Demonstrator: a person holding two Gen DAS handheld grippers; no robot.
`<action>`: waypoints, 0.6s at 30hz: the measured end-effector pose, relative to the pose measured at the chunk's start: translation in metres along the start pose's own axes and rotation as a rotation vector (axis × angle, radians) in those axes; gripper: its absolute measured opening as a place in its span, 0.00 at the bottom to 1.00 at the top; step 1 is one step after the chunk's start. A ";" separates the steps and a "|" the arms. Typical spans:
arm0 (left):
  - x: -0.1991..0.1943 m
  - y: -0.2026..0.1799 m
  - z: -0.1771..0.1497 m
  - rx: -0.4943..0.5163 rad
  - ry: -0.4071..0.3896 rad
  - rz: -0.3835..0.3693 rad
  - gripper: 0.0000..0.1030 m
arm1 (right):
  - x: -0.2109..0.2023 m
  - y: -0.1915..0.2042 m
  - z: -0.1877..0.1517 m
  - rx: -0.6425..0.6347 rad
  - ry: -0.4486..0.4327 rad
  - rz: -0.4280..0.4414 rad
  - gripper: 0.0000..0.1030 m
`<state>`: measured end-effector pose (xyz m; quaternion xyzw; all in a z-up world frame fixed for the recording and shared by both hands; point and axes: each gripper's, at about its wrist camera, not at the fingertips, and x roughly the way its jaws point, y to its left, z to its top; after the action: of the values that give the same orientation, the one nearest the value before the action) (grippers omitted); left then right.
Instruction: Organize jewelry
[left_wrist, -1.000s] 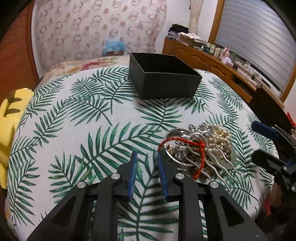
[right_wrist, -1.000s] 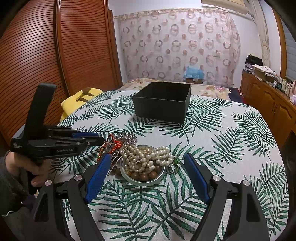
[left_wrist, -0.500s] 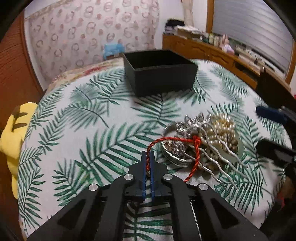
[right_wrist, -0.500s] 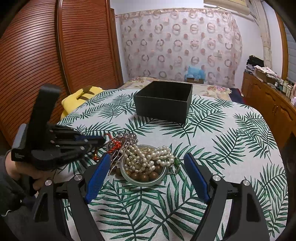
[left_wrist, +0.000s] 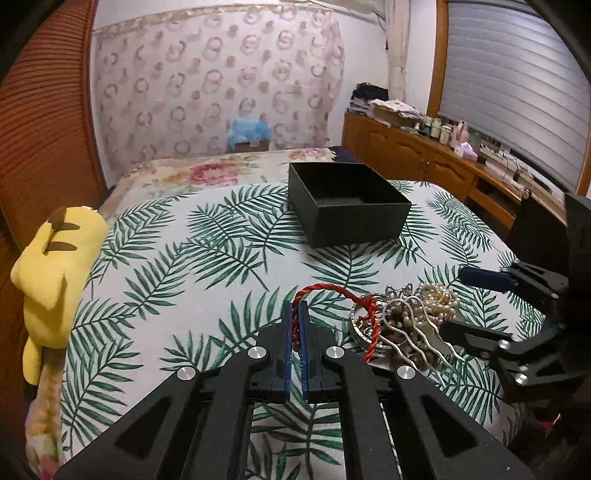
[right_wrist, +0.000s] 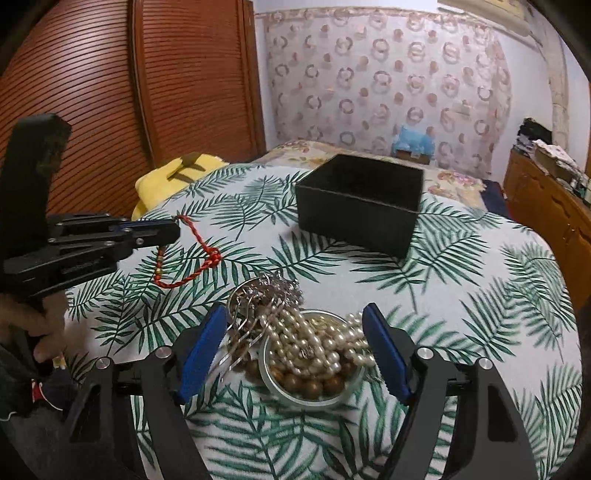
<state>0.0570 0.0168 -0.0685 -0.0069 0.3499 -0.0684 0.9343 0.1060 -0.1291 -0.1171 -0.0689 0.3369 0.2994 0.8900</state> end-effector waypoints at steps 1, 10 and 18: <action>0.000 0.001 -0.001 -0.002 0.000 0.001 0.02 | 0.005 0.001 0.002 -0.001 0.012 0.008 0.75; 0.000 0.007 -0.006 -0.014 0.002 -0.001 0.02 | 0.034 0.008 0.018 -0.020 0.076 0.050 0.74; 0.002 0.005 -0.008 -0.012 0.004 -0.010 0.02 | 0.047 0.004 0.018 -0.006 0.119 0.067 0.55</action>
<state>0.0541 0.0222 -0.0759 -0.0138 0.3519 -0.0708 0.9332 0.1413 -0.0971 -0.1329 -0.0777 0.3903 0.3257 0.8577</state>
